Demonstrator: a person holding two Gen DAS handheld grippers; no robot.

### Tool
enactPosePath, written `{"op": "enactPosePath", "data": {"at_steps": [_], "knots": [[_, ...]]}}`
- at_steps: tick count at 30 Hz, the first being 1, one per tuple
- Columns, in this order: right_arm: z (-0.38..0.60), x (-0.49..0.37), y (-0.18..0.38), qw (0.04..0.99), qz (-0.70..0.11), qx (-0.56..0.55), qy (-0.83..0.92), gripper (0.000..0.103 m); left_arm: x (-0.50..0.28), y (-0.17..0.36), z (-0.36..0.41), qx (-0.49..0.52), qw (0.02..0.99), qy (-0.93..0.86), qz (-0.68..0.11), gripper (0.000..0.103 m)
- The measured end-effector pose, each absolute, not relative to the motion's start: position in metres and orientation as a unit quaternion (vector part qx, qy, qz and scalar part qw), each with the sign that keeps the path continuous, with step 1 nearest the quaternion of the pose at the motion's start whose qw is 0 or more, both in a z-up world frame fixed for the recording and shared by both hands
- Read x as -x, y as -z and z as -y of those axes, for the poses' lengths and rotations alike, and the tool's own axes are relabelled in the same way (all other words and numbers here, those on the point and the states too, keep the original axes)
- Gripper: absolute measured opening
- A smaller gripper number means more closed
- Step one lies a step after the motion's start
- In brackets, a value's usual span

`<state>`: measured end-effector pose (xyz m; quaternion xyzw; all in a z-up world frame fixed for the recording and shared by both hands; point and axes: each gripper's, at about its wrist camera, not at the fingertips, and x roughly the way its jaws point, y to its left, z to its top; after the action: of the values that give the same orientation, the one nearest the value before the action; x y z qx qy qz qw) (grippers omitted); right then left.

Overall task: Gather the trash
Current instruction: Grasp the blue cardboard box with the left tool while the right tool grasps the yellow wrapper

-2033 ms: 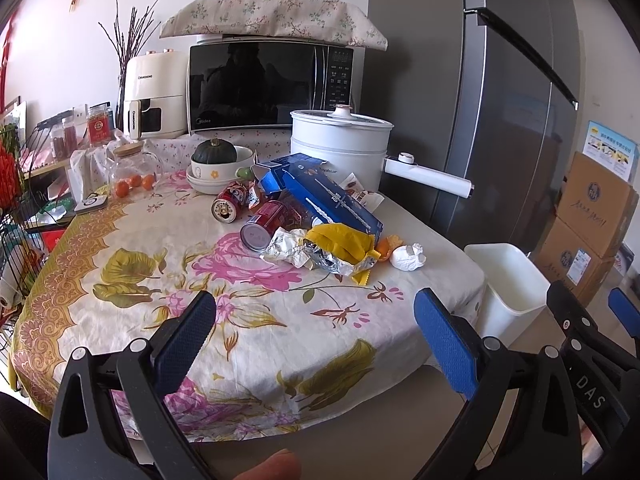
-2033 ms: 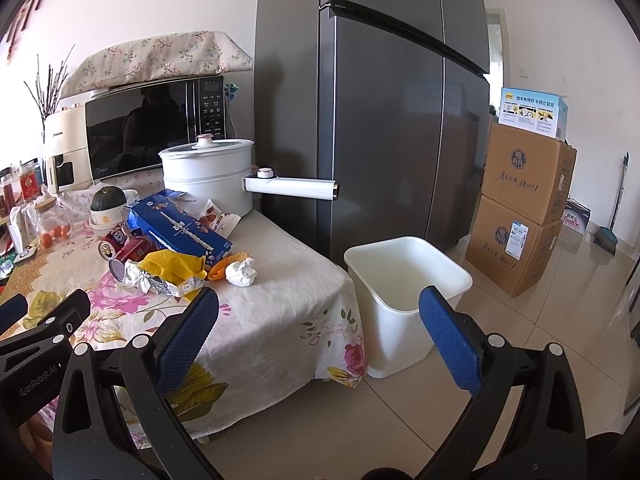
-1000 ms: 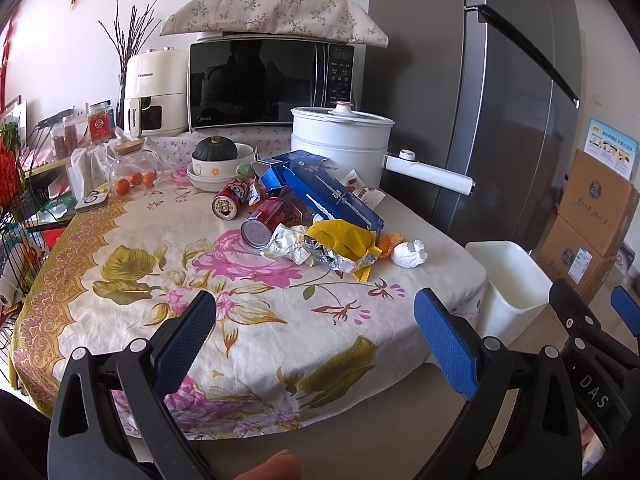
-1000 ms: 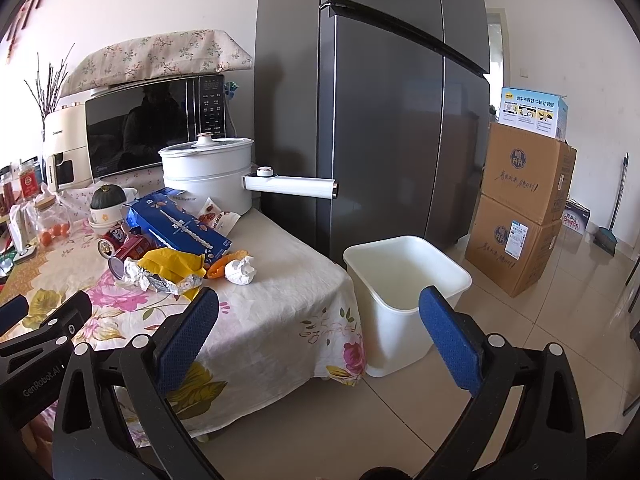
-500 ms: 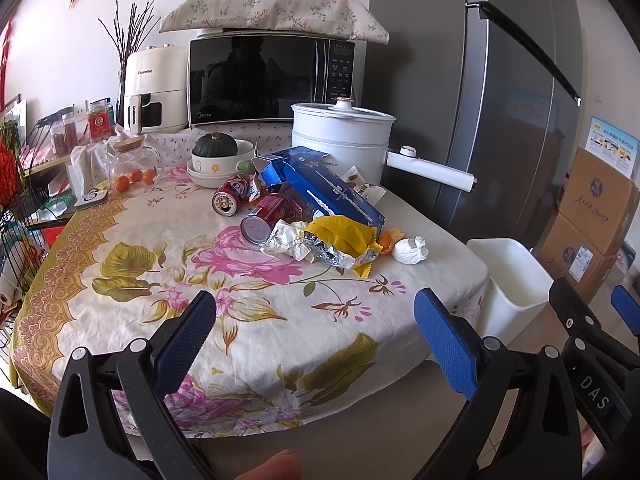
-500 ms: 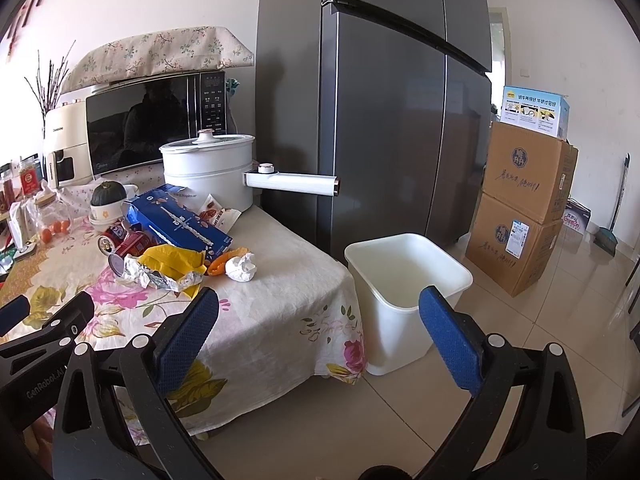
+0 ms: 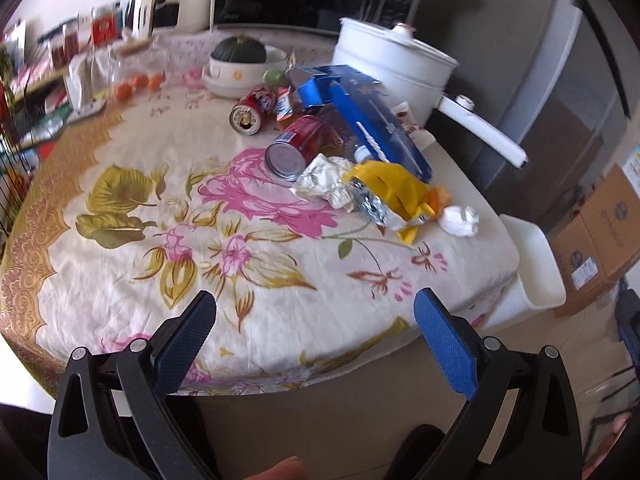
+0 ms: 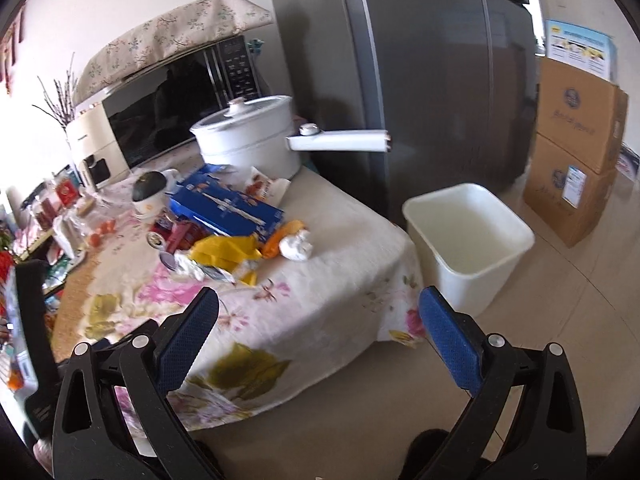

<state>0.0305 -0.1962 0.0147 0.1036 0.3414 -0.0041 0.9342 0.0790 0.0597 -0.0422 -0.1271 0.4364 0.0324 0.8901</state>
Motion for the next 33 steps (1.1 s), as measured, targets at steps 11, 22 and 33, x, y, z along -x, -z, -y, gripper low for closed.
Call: {"op": "enactPosePath", "data": {"at_steps": [11, 22, 33], "knots": [[0.254, -0.128, -0.044, 0.896, -0.317, -0.304, -0.069, 0.096, -0.194, -0.018, -0.072, 0.251, 0.865, 0.146, -0.408, 0.096], [0.301, -0.179, 0.025, 0.819, -0.391, -0.416, -0.047, 0.097, -0.277, 0.074, -0.069, 0.308, 0.832, 0.046, -0.460, 0.096], [0.282, -0.215, 0.066, 0.794, -0.466, -0.381, -0.087, 0.097, -0.306, 0.084, -0.065, 0.326, 0.836, 0.066, -0.436, 0.042]]}}
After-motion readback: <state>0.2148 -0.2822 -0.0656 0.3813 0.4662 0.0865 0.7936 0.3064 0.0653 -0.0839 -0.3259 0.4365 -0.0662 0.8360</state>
